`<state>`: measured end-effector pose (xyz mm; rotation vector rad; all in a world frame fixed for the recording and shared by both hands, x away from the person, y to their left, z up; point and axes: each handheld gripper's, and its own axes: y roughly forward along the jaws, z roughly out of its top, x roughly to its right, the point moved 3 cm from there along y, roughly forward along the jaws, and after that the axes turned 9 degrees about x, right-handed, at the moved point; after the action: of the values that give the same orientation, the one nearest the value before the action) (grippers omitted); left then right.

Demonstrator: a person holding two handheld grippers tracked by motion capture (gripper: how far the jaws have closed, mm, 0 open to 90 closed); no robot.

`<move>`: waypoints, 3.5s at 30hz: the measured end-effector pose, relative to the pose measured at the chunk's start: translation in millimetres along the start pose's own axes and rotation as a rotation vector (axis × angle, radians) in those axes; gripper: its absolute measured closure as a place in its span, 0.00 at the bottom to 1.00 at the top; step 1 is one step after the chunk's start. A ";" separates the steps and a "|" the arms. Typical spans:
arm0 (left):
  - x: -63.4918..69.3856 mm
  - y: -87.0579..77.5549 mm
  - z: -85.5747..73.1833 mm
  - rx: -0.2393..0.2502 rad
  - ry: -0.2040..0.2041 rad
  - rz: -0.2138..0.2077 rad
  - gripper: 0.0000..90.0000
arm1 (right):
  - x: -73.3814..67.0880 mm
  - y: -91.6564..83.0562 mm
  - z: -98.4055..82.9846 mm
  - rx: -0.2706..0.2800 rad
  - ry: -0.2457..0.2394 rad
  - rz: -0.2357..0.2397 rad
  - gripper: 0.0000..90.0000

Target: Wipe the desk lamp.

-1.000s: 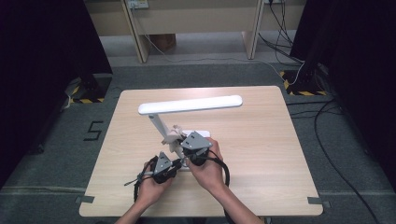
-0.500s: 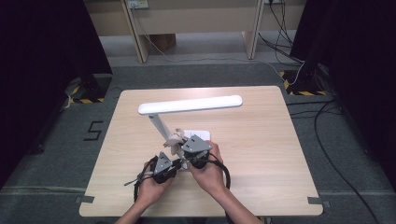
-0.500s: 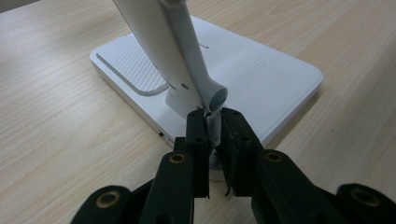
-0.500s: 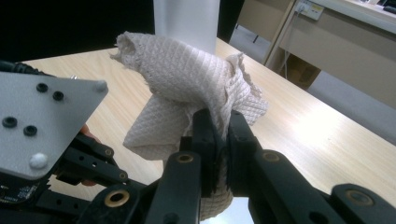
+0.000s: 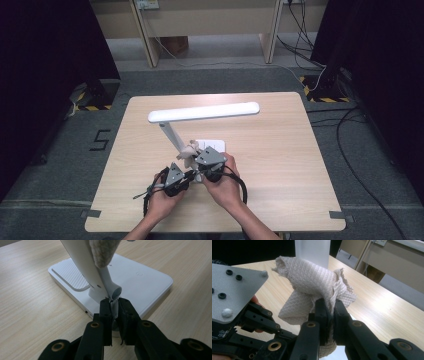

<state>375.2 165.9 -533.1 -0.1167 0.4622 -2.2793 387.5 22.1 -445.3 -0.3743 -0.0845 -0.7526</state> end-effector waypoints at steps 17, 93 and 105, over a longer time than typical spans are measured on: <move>0.8 -0.2 -0.1 -0.002 0.003 0.000 0.90 | -0.3 1.2 -9.3 -0.018 0.003 0.002 0.94; -49.6 -55.2 137.7 0.300 -0.110 0.038 0.52 | 1.5 5.8 -45.5 -0.095 0.039 0.022 0.94; -50.2 -53.5 138.8 0.287 -0.114 0.103 0.68 | 1.5 11.1 -58.1 -0.126 0.036 0.027 0.94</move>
<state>403.9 195.2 -381.6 -0.0755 0.0780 -2.1982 392.8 7.6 -502.4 -0.4809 0.0024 -0.7392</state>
